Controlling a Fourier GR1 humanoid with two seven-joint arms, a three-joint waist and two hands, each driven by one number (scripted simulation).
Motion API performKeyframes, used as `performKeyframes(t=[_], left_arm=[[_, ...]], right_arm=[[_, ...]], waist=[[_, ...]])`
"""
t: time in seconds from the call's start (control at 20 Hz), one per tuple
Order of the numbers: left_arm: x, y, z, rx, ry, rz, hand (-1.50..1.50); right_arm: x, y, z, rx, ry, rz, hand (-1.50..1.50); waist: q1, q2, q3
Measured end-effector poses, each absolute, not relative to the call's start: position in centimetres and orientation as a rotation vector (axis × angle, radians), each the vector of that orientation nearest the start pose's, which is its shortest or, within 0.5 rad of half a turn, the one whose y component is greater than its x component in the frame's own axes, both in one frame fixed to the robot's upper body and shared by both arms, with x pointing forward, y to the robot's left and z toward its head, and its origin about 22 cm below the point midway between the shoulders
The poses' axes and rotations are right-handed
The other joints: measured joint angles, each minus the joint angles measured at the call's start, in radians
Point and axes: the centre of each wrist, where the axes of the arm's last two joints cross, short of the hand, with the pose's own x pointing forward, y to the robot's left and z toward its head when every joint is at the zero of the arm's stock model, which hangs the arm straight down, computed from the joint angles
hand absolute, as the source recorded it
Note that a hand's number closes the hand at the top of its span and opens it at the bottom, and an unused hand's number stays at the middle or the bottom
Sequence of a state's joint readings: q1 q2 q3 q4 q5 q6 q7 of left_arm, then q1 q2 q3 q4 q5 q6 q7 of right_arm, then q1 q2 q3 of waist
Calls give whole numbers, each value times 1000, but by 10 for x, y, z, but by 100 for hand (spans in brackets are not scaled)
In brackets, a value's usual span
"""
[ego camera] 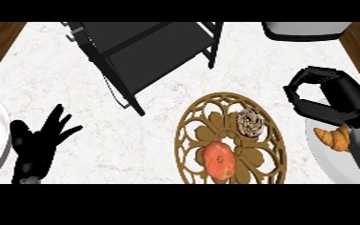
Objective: Pick the squash from the placemat and place it in the tiered shelf
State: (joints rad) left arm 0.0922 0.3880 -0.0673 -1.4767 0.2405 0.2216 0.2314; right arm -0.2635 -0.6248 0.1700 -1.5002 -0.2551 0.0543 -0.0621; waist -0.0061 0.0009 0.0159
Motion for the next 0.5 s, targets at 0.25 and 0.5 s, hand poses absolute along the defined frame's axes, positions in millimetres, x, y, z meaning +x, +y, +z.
performKeyframes(t=[0.25, 0.5], left_arm=[[231, 308, -11, 172, -1148, 53, 0], [234, 302, -14, 143, -1148, 58, 0]], right_arm=[[303, -337, 68, -40, -1659, 567, -150], [299, -351, 77, 99, -1640, 748, -150]], waist=[[11, 1, -4], [7, -5, -6]])
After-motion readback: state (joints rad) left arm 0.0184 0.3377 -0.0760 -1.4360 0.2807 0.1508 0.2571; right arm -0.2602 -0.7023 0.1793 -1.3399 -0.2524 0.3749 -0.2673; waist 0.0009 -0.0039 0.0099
